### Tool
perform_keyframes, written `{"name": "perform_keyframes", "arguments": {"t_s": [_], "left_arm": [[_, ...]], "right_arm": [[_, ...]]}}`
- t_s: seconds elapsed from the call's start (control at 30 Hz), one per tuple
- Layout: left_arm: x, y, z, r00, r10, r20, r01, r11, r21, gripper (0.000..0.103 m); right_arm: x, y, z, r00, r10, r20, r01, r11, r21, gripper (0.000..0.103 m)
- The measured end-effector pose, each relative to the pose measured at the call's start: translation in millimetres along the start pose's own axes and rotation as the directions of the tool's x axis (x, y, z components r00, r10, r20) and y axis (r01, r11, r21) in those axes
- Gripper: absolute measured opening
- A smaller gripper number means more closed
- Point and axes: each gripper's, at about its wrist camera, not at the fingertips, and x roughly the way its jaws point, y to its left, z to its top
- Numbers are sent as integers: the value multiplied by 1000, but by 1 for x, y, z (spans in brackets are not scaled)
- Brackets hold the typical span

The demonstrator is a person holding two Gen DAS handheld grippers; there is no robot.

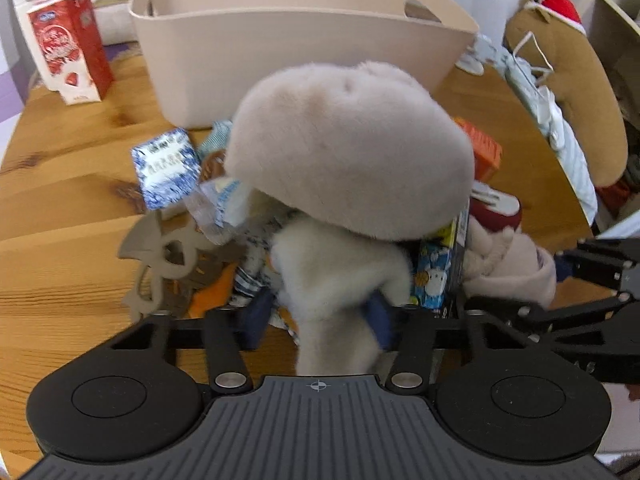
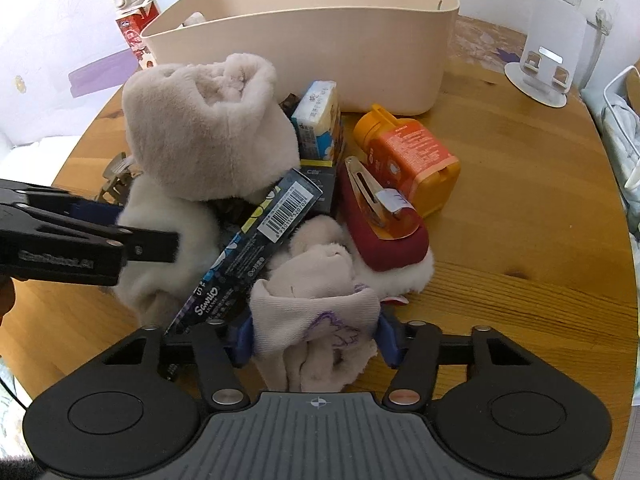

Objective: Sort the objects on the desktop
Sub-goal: 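Grasp the white plush with the left tool while the right tool grasps the sock plush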

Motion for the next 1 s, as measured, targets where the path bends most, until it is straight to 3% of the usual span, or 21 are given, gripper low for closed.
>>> {"name": "perform_keyframes", "arguments": {"t_s": [0.13, 0.17, 0.47, 0.87, 1.0], "left_arm": [[0, 3, -5, 1000, -31, -1, 31, 999, -38, 19], [-1, 5, -7, 999, -40, -4, 40, 998, -47, 18], [-17, 15, -19, 998, -60, 13, 60, 995, -76, 15], [-53, 32, -36, 996, -48, 72, 57, 991, -121, 15], [-67, 40, -34, 994, -11, 108, 29, 986, -163, 15]], "right_arm": [[-3, -1, -2, 1000, 2, -12, -2, 1000, -8, 43], [-4, -1, -3, 1000, -1, -13, 1, 1000, -7, 41], [-21, 2, -5, 998, -55, 36, 55, 999, 2, 39], [-53, 6, -9, 996, -35, 85, 30, 997, 64, 39], [-63, 4, -7, 993, -36, 108, 26, 995, 92, 39]]}}
